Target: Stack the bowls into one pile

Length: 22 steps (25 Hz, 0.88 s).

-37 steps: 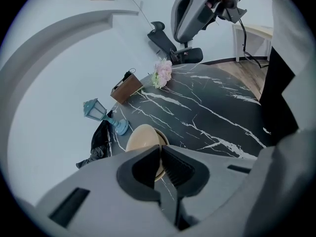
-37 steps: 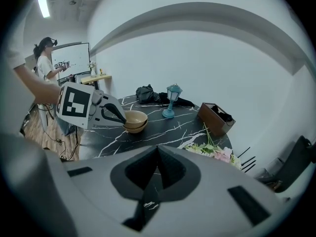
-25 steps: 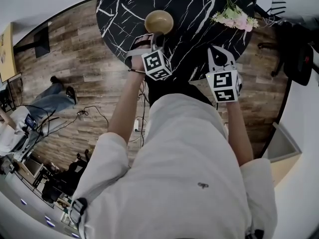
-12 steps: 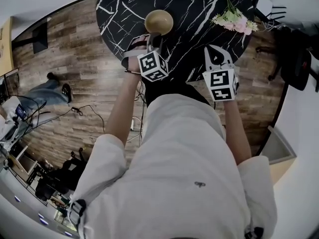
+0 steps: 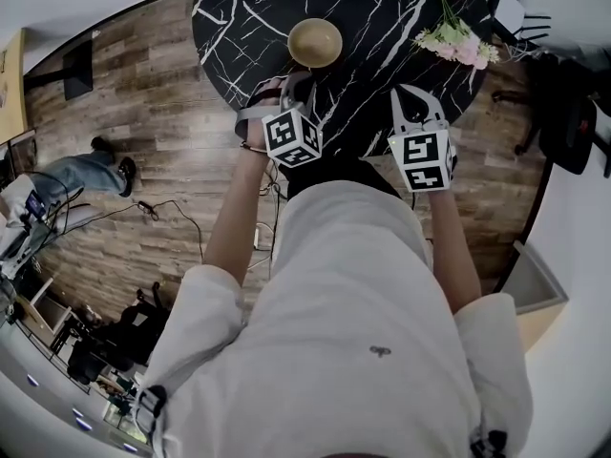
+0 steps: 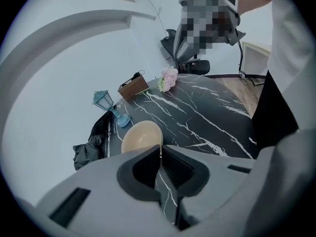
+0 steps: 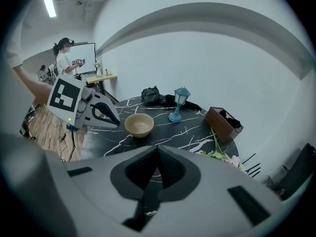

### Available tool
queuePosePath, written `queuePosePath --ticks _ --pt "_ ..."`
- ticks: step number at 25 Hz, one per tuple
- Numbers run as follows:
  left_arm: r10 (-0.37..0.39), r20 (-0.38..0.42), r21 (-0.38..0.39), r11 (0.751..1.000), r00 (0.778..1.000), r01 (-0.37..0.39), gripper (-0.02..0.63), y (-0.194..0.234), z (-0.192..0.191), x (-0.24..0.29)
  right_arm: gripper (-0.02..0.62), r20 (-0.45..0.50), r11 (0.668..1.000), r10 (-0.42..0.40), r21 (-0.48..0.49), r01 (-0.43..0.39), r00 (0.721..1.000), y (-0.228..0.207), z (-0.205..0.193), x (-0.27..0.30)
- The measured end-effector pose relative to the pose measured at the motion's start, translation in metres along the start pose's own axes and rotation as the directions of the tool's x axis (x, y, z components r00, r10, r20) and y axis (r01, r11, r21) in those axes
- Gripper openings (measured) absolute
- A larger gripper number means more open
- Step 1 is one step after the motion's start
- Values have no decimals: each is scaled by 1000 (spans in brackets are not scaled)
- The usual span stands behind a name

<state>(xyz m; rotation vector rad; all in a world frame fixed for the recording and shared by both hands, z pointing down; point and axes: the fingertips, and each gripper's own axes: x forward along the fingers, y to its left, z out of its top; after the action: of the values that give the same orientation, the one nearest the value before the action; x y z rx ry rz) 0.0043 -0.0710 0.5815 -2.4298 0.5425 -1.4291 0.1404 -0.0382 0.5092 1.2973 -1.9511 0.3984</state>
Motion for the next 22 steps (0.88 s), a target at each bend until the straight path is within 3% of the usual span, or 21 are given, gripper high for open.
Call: queuePosePath --ticks 4,8,14,22 --pt "-1 20 -26 1000 1000 1 12 4 -9 -14 5 4 1000 2 4 -2 1000 15 9 3" --pt "-20 56 -117 993 998 26 12 4 -18 -31 5 19 1000 11 16 -11 1000 36 21 2" --pt "-40 124 -188 980 991 63 8 5 -29 -61 5 57 997 3 82 -7 998 73 40 -2" --pt "-75 290 -286 945 954 161 8 6 -28 -112 5 127 976 -67 214 38 990 112 57 -25"
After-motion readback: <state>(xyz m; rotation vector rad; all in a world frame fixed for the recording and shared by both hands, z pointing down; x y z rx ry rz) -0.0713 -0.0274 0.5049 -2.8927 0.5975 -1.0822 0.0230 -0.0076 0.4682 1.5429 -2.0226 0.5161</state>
